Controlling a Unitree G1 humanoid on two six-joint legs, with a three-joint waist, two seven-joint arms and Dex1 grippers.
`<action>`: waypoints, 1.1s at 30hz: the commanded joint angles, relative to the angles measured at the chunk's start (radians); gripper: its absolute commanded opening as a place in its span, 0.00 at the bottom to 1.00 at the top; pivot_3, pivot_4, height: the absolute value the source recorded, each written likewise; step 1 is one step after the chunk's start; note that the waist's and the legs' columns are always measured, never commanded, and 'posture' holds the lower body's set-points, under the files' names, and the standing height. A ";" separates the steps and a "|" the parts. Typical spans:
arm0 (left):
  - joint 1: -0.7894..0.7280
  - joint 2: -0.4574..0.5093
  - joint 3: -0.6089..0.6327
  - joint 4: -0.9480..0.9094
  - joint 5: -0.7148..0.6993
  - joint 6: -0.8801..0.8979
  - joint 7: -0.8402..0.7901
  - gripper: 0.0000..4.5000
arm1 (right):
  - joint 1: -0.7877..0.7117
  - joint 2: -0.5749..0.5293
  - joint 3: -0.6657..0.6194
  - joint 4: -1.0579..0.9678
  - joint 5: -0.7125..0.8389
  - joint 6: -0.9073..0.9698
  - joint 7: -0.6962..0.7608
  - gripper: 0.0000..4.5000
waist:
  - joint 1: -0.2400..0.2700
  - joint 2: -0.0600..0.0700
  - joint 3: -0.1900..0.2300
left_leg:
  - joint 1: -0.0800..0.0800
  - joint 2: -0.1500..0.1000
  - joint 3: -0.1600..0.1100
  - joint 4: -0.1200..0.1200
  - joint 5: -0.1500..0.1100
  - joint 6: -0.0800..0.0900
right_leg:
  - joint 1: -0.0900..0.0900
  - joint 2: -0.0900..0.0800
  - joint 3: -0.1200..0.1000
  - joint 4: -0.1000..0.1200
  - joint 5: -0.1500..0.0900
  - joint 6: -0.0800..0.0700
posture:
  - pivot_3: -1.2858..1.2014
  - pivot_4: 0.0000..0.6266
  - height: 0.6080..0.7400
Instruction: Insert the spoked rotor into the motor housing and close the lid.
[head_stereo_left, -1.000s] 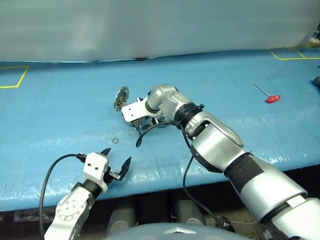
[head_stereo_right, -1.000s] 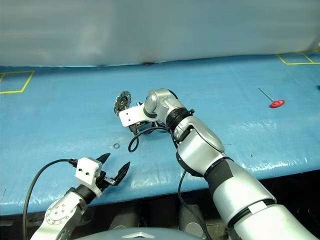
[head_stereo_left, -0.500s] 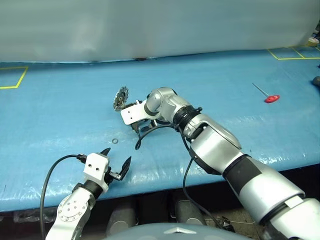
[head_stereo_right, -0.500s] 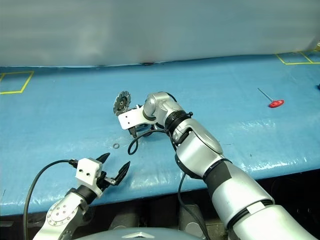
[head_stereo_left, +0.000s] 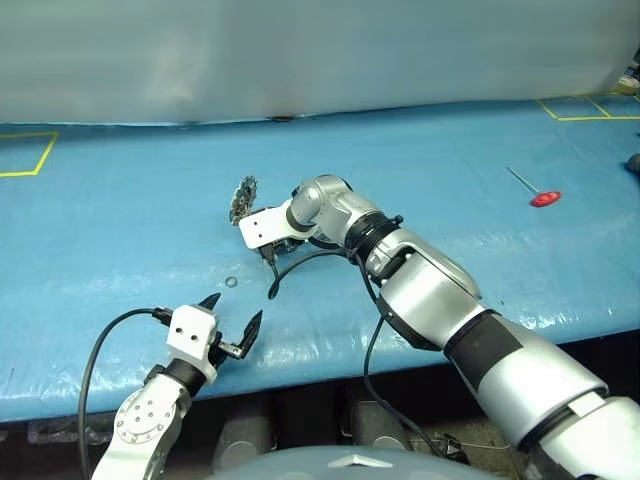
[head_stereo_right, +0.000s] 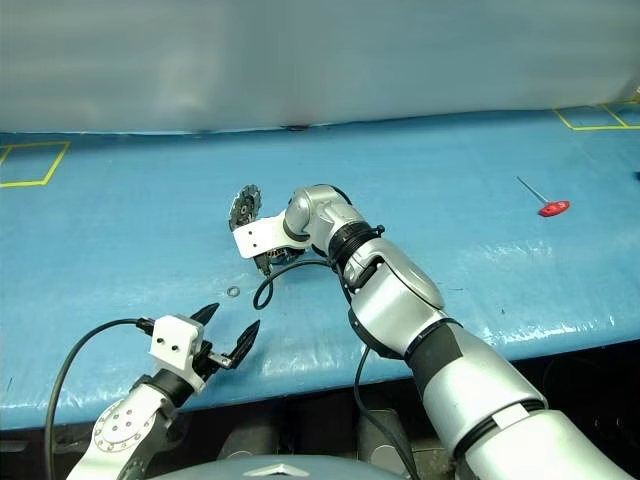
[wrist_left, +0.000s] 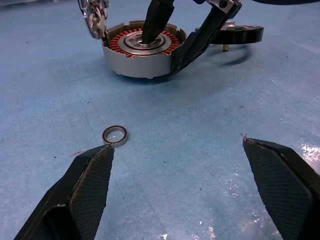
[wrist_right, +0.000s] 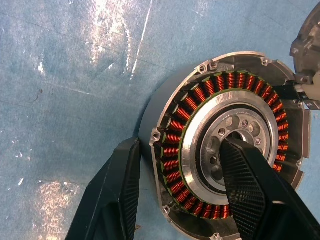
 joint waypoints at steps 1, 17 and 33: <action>-0.008 0.004 0.001 -0.013 -0.002 -0.024 -0.011 1.00 | 0.006 -0.001 -0.032 -0.013 0.022 0.002 0.025 0.45 | 0.000 0.000 0.000 | 0.000 0.000 0.000 0.000 0.000 0.000 | 0.000 0.002 0.000 0.000 0.000 0.000 | 0.52 0.24 1.00; -0.044 0.016 0.012 0.004 -0.015 -0.003 -0.038 1.00 | 0.255 -0.068 -0.039 -0.368 0.068 0.147 0.250 0.45 | 0.000 -0.001 -0.002 | 0.003 0.001 0.000 0.000 0.000 0.000 | 0.003 0.002 0.000 0.000 0.000 0.000 | 0.52 0.24 1.00; -0.063 0.022 0.005 0.009 -0.031 0.039 -0.065 1.00 | 0.719 -0.260 0.043 -1.113 0.036 0.513 0.266 0.45 | 0.009 -0.003 -0.012 | 0.020 0.001 -0.001 -0.001 -0.002 0.001 | 0.014 0.003 0.000 -0.001 -0.002 -0.002 | 0.52 0.24 1.00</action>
